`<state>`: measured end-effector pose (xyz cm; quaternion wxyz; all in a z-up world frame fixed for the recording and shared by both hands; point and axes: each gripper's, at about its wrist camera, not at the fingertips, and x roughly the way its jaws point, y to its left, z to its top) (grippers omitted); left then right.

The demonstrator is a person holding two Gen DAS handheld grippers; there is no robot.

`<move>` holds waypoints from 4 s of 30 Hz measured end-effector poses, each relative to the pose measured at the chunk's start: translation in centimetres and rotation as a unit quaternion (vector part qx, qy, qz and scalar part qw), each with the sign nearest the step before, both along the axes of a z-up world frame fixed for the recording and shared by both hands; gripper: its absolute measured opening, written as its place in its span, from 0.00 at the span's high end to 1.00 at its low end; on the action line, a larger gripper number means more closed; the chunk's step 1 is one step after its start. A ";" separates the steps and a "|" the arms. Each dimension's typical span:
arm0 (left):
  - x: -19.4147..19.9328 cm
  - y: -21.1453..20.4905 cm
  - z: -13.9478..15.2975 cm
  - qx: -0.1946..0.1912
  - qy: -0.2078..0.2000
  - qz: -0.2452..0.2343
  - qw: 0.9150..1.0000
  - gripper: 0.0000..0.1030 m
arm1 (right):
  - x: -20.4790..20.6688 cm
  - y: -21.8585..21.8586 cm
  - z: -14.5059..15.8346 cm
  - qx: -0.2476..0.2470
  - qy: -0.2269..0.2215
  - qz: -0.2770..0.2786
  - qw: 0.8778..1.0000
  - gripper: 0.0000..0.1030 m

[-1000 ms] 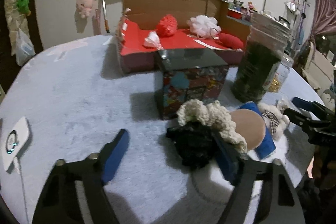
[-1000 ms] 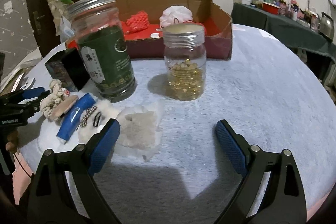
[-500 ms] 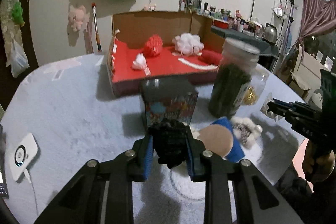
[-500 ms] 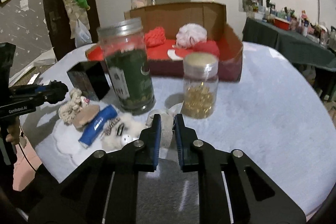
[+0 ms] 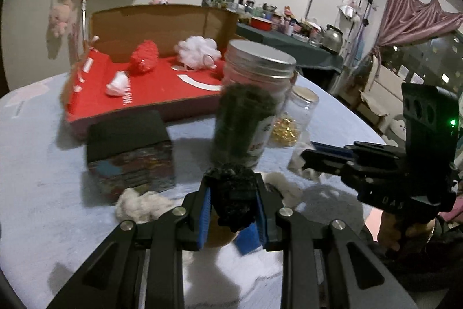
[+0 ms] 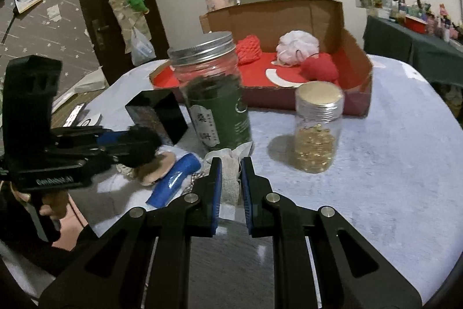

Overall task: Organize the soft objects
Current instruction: 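Grasp the black scrunchie with the left tool while the right tool grasps the white tag cloth, then carry the black scrunchie and white cloth into the red-lined box with both tools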

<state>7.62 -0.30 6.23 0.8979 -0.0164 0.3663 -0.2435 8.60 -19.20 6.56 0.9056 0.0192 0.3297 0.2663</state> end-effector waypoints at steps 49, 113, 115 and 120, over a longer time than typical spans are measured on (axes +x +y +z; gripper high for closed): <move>2.0 11.6 0.1 0.017 0.010 0.125 0.992 0.73 | 2.4 -7.4 -0.1 -0.034 -0.007 -0.092 0.995 0.88; 20.4 5.2 -0.6 0.157 0.108 0.056 0.980 0.72 | 23.0 1.3 -0.8 -0.247 0.149 0.001 0.957 0.87; 20.4 5.2 -0.7 0.156 0.109 0.055 0.980 0.72 | 23.1 1.3 -0.8 -0.243 0.155 0.001 0.958 0.86; 20.5 5.0 -0.9 0.156 0.110 0.053 0.980 0.69 | 23.3 1.3 -0.7 -0.245 0.154 0.006 0.957 0.86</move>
